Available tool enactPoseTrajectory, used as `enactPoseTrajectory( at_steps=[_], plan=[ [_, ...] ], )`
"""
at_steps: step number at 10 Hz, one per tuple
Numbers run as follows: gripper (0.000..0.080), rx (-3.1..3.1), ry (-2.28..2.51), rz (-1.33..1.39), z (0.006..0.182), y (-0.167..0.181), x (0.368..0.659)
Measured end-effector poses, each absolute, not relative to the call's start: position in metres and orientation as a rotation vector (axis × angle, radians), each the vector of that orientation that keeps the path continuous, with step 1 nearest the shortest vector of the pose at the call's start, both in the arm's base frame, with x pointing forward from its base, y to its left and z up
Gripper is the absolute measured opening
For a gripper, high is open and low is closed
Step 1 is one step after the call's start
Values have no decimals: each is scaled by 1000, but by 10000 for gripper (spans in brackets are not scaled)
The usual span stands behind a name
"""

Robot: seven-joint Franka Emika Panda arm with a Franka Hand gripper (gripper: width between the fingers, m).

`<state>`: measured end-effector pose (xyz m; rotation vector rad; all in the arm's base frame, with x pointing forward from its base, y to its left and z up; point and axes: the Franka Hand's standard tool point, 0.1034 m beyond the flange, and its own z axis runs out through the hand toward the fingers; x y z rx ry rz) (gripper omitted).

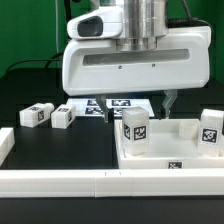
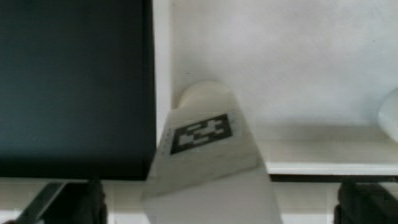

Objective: Assemble square table

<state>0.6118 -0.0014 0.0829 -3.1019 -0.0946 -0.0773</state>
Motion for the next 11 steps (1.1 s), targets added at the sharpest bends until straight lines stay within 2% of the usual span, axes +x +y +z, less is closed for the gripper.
enactPoseTrajectory(
  at_steps=[2,3,4,5,8,11],
  plan=[
    [640,-3104,-126,-80,83,-2,612],
    [408,-3104,-126,-80,83,-2,612],
    [408,-3104,-126,-80,83,-2,612],
    [284,-3104,-126,-80,83,-2,612],
    [284,-3102,21,-78,83,-1,612],
    [284,-3031,600,-68,83,-2,612]
  ],
)
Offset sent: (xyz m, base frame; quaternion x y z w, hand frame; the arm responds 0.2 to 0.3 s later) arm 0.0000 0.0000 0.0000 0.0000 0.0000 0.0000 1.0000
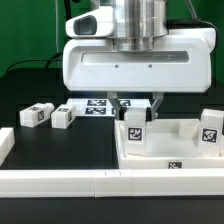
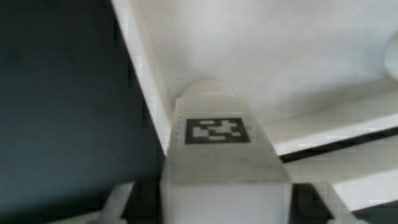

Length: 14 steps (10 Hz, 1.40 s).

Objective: Assemble square table

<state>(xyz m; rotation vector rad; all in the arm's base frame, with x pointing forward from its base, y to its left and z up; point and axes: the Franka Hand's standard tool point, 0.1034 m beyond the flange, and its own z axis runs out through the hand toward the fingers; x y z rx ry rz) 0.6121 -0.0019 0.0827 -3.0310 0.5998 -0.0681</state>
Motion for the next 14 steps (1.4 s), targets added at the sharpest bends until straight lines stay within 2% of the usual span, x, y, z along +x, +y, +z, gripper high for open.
enactPoseTrajectory(
  at_steps=[5,7,8,9,11,14],
  plan=[
    [285,-2673,1516,-33,81,2,611],
    [285,-2555,1712,-26,81,2,612],
    [337,-2527,1749,-24,81,2,612],
    [337,-2539,1732,-24,81,3,612],
    [605,-2653,1562,-32,81,3,612],
    [648,-2785,1317,-30,81,6,611]
  ],
)
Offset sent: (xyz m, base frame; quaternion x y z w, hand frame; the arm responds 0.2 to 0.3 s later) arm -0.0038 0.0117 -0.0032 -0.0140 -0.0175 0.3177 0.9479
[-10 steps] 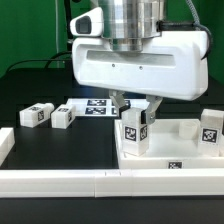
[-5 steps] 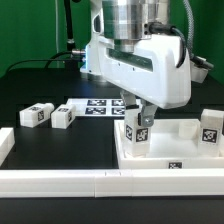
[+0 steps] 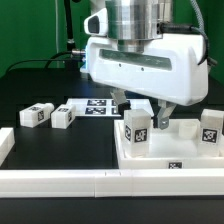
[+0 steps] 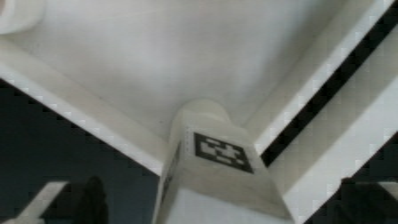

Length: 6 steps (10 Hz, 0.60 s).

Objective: Assemble square table

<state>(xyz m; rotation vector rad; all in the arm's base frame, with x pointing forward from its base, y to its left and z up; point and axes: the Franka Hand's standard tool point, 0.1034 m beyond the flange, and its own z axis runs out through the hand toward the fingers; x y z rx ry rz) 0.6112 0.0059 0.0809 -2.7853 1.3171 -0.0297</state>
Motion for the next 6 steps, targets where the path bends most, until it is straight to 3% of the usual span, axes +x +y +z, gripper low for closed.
enactPoseTrajectory(
  at_steps=[6],
  plan=[
    [649,-3065,422,-57,82,3,612]
  ],
)
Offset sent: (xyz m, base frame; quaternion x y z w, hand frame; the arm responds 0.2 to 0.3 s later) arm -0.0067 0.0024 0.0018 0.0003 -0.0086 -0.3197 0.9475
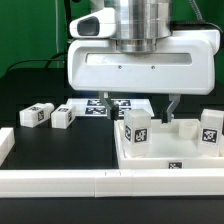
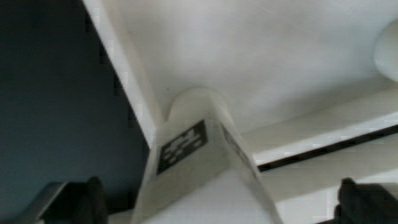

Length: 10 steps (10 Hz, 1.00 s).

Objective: Assemble square table

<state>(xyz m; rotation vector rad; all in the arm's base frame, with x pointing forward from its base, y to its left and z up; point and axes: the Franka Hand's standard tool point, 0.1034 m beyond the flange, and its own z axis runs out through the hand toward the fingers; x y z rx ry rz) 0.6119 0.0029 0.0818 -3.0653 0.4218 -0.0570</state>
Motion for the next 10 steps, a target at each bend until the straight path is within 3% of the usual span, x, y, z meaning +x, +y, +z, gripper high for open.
enactPoseTrajectory(
  at_steps=[4,7,8,9,10],
  plan=[
    [649,-3137,-247,-57,82,-1,612],
    [626,-3135,-303,-55,82,-2,612],
    [401,-3135,-301,-55,82,-2,612],
    [401,-3137,-277,-55,82,-2,612],
    [286,-3137,-277,-55,82,-2,612]
  ],
)
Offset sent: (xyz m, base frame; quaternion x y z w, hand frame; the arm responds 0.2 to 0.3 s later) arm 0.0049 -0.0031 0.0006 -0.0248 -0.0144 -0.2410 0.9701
